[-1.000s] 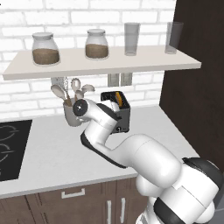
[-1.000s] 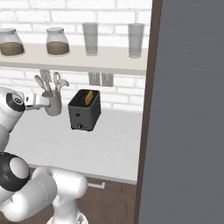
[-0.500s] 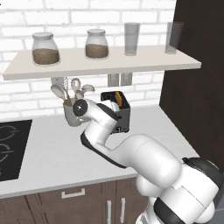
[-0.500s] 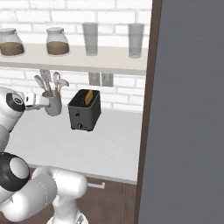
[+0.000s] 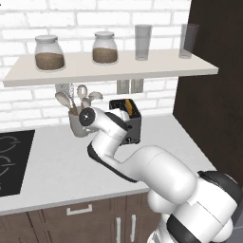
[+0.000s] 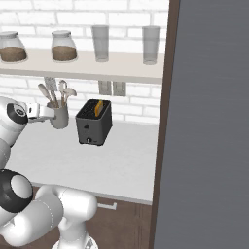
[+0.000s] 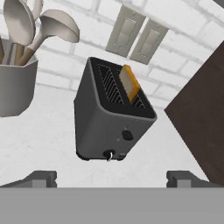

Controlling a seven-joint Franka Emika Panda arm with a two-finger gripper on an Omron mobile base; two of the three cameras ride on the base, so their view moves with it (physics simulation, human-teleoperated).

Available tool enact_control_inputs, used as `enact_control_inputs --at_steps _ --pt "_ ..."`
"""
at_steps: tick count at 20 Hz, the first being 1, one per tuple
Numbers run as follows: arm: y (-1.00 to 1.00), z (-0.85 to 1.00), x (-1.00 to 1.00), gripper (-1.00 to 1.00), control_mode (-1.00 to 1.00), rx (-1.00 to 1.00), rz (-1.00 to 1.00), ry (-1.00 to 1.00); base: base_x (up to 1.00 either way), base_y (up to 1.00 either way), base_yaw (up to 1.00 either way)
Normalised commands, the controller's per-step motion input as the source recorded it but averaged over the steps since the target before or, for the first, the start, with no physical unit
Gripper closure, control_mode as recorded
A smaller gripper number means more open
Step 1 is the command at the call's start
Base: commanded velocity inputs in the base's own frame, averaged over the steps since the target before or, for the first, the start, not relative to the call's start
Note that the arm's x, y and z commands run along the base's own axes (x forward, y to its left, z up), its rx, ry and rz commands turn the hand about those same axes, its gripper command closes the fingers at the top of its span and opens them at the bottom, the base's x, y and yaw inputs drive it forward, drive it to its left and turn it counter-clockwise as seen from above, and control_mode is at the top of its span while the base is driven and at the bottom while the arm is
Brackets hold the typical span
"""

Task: Start the toaster. Once the lever pops up, take the bread to the plate on the dining counter.

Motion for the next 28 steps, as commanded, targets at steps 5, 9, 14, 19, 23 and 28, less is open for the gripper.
enact_control_inputs --at_steps 5,9,14,19,23,28 --pt "0.0 0.0 0.0 -1.0 -1.0 0.0 0.0 0.0 0.0 0.0 0.0" --pt "0.0 0.0 0.0 -1.0 -1.0 0.0 0.0 0.0 0.0 0.0 0.0" --pt "0.0 0.0 0.0 -1.0 -1.0 0.0 0.0 0.0 0.0 0.0 0.0" --pt "0.0 0.0 0.0 -1.0 -1.0 0.0 0.0 0.0 0.0 0.0 0.0" --pt "0.0 0.0 0.0 -1.0 -1.0 0.0 0.0 0.0 0.0 0.0 0.0" --pt "0.0 0.0 0.0 -1.0 -1.0 0.0 0.0 0.0 0.0 0.0 0.0"
